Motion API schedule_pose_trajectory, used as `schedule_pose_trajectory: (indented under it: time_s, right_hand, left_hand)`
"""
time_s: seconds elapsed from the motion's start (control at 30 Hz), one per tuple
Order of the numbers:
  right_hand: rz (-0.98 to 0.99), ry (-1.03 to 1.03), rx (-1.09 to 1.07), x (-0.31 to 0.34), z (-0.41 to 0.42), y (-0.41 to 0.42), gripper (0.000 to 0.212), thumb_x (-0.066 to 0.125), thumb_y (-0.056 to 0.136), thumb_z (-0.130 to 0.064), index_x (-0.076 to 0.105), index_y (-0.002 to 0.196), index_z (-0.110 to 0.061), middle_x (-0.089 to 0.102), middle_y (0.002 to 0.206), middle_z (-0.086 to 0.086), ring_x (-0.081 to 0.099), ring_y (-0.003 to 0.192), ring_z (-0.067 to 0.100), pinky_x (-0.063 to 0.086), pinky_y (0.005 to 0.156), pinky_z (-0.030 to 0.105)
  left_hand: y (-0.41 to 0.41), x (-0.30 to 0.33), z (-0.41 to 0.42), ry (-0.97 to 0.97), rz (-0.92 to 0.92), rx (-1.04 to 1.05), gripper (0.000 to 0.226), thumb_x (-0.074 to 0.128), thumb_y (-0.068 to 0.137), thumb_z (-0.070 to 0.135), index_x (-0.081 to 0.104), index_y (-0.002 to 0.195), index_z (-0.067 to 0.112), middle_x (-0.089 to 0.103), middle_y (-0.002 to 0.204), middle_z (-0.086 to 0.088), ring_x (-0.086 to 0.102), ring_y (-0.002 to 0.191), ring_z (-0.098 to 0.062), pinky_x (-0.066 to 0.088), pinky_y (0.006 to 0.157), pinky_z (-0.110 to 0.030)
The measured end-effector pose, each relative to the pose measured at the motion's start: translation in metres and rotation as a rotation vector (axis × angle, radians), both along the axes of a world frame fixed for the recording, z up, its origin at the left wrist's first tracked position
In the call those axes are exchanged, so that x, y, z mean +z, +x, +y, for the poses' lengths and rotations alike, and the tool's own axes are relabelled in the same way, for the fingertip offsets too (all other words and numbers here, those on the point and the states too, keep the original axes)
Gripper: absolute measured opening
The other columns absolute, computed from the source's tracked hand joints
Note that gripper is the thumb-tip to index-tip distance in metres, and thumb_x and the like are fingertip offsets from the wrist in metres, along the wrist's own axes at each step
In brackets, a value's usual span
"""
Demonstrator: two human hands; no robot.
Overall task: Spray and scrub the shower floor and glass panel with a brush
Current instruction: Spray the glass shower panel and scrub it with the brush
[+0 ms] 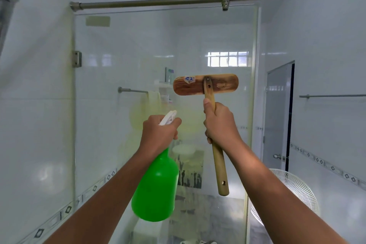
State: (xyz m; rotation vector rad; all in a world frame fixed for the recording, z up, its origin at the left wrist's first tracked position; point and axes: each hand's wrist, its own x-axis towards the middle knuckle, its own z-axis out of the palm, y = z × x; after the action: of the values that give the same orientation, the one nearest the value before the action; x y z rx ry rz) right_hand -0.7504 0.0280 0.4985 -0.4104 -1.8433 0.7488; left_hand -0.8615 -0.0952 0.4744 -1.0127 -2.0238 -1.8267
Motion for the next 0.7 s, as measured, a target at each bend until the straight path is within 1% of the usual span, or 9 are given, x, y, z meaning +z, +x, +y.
schedule_pose_trajectory:
  time_s: [0.1, 0.17, 0.27, 0.3, 0.37, 0.47, 0.53, 0.63, 0.7]
  right_hand:
    - [-0.01, -0.011, 0.019, 0.005, -0.002, -0.002, 0.046, 0.035, 0.103, -0.048, 0.051, 0.081, -0.011, 0.056, 0.072, 0.012, 0.058, 0.046, 0.027, 0.048, 0.037, 0.031]
    - [-0.011, -0.022, 0.032, 0.009, -0.003, -0.005, 0.045, 0.035, 0.103, -0.047, 0.05, 0.082, -0.01, 0.056, 0.073, 0.012, 0.057, 0.047, 0.027, 0.046, 0.036, 0.028]
    - [0.006, -0.05, 0.059, 0.013, -0.004, -0.012, 0.046, 0.036, 0.103, -0.045, 0.053, 0.086, -0.006, 0.056, 0.075, 0.013, 0.055, 0.048, 0.026, 0.044, 0.035, 0.026]
    - [0.015, -0.068, 0.07, 0.014, -0.004, -0.014, 0.048, 0.037, 0.103, -0.045, 0.056, 0.09, -0.003, 0.056, 0.073, 0.013, 0.054, 0.047, 0.025, 0.043, 0.035, 0.025]
    - [0.039, -0.122, 0.104, 0.019, -0.005, -0.02, 0.052, 0.038, 0.103, -0.044, 0.06, 0.096, 0.003, 0.054, 0.07, 0.012, 0.052, 0.044, 0.022, 0.042, 0.036, 0.024]
    - [0.072, -0.183, 0.142, 0.033, -0.004, -0.03, 0.051, 0.044, 0.102, -0.04, 0.061, 0.094, 0.007, 0.054, 0.067, 0.012, 0.052, 0.044, 0.021, 0.048, 0.041, 0.029]
    - [0.063, -0.185, 0.157, 0.043, -0.002, -0.038, 0.043, 0.046, 0.101, -0.039, 0.059, 0.088, 0.0, 0.054, 0.068, 0.012, 0.053, 0.044, 0.021, 0.053, 0.046, 0.033]
    - [0.002, -0.177, 0.17, 0.056, -0.002, -0.049, 0.036, 0.042, 0.103, -0.039, 0.05, 0.085, -0.009, 0.05, 0.071, 0.009, 0.049, 0.044, 0.018, 0.047, 0.042, 0.028]
    - [-0.038, -0.173, 0.178, 0.057, -0.003, -0.056, 0.036, 0.036, 0.104, -0.041, 0.049, 0.087, -0.011, 0.048, 0.071, 0.008, 0.046, 0.044, 0.017, 0.044, 0.04, 0.027]
  left_hand:
    - [0.002, 0.004, -0.002, -0.016, 0.035, -0.005, 0.03, 0.073, 0.087, 0.034, 0.075, 0.069, 0.01, 0.07, 0.06, 0.003, 0.056, 0.045, -0.004, 0.045, 0.052, -0.022]
    - [0.001, 0.005, -0.003, 0.045, 0.006, -0.026, 0.029, 0.073, 0.087, 0.031, 0.072, 0.069, 0.008, 0.07, 0.06, -0.004, 0.059, 0.042, -0.007, 0.05, 0.051, -0.021]
    - [0.0, 0.003, -0.007, 0.05, 0.037, -0.01, 0.033, 0.072, 0.089, 0.031, 0.067, 0.064, 0.01, 0.068, 0.06, -0.011, 0.061, 0.042, -0.011, 0.049, 0.046, -0.02]
    - [0.0, 0.002, -0.009, 0.046, 0.06, -0.008, 0.034, 0.072, 0.089, 0.032, 0.068, 0.064, 0.01, 0.07, 0.061, -0.011, 0.061, 0.043, -0.01, 0.049, 0.047, -0.019]
    - [-0.002, 0.001, -0.013, 0.052, 0.103, 0.0, 0.036, 0.072, 0.09, 0.036, 0.072, 0.065, 0.011, 0.073, 0.063, -0.008, 0.063, 0.048, -0.013, 0.05, 0.054, -0.025]
    - [-0.01, 0.0, -0.02, 0.088, 0.151, 0.026, 0.041, 0.072, 0.09, 0.042, 0.073, 0.073, 0.005, 0.073, 0.074, -0.016, 0.066, 0.064, -0.028, 0.044, 0.059, -0.029]
    - [-0.015, -0.001, -0.025, 0.115, 0.169, 0.046, 0.042, 0.072, 0.091, 0.042, 0.073, 0.077, 0.002, 0.073, 0.078, -0.02, 0.067, 0.069, -0.033, 0.043, 0.059, -0.029]
    - [-0.019, -0.004, -0.03, 0.132, 0.188, 0.066, 0.043, 0.072, 0.093, 0.042, 0.074, 0.079, 0.001, 0.073, 0.079, -0.02, 0.068, 0.073, -0.037, 0.045, 0.057, -0.03]
    - [-0.02, -0.004, -0.03, 0.123, 0.19, 0.069, 0.045, 0.071, 0.092, 0.044, 0.074, 0.078, 0.002, 0.073, 0.077, -0.019, 0.067, 0.069, -0.035, 0.046, 0.056, -0.033]
